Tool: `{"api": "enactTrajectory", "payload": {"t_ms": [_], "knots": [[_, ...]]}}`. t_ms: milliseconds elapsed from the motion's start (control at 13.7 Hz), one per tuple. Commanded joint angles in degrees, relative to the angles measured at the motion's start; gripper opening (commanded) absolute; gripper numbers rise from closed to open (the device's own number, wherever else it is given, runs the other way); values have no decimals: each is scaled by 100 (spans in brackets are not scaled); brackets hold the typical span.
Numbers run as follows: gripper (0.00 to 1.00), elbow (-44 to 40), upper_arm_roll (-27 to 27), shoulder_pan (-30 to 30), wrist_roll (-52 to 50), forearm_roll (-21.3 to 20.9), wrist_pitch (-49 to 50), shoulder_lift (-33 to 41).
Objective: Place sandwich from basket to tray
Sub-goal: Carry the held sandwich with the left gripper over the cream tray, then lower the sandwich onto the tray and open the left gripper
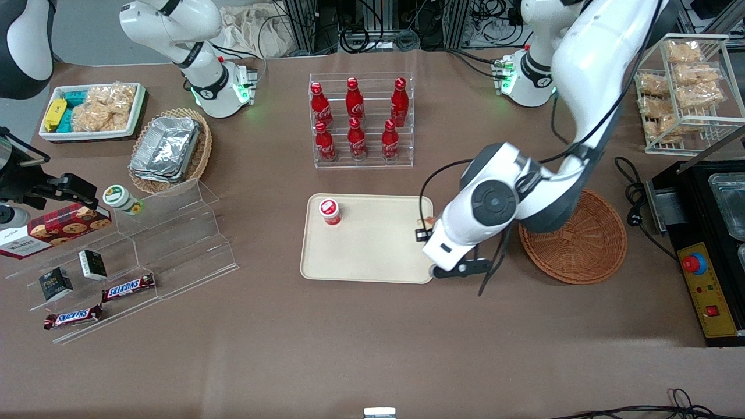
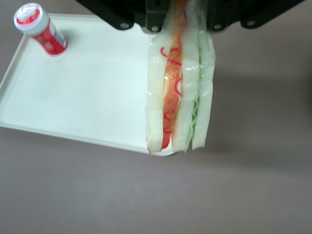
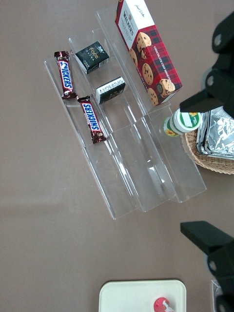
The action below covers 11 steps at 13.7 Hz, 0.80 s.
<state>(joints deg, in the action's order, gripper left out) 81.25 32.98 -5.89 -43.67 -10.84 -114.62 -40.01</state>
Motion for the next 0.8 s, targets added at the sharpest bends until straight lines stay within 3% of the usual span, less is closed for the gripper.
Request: {"api": "enactTrajectory", "payload": {"t_ms": [0, 292, 365, 438, 510, 583, 729], "knots": [[0, -364, -28, -306, 43, -461, -131, -603], [0, -390, -28, -369, 60, -577, -596, -1034], [5, -390, -28, -395, 60, -586, -649, -1078], [19, -373, -28, -413, 60, -629, -641, -1079], [42, -364, -28, -422, 52, -639, -641, -1087], [50, -373, -28, -422, 52, -639, -641, -1105], [92, -355, -28, -439, 43, -639, -641, -1114]]}}
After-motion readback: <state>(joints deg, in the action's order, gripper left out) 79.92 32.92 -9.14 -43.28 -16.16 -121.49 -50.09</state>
